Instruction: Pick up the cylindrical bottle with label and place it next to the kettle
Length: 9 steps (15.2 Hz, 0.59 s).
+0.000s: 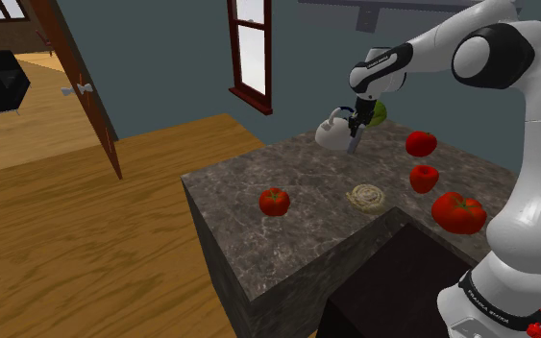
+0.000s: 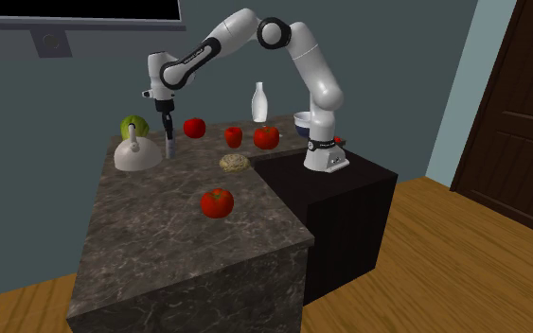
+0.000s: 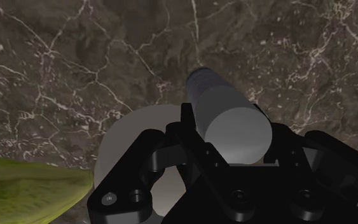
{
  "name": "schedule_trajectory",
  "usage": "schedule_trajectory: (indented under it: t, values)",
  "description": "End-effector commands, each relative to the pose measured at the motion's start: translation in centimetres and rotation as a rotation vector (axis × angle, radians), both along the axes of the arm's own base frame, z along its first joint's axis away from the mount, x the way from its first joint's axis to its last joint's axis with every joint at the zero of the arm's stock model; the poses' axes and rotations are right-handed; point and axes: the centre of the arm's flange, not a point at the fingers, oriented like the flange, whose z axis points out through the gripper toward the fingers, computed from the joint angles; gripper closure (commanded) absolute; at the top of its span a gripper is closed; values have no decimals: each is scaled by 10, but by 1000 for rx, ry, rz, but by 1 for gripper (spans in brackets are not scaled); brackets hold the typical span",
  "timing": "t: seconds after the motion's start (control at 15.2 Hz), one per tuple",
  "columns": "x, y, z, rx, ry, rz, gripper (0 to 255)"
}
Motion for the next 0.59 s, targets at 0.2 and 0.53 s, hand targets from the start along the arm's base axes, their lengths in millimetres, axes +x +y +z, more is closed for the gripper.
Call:
schedule_trajectory:
  t: [0.2, 0.53]
  values:
    - [0, 0, 0, 0, 0, 0, 0]
    - [-1, -1, 27, 0, 0, 0, 0]
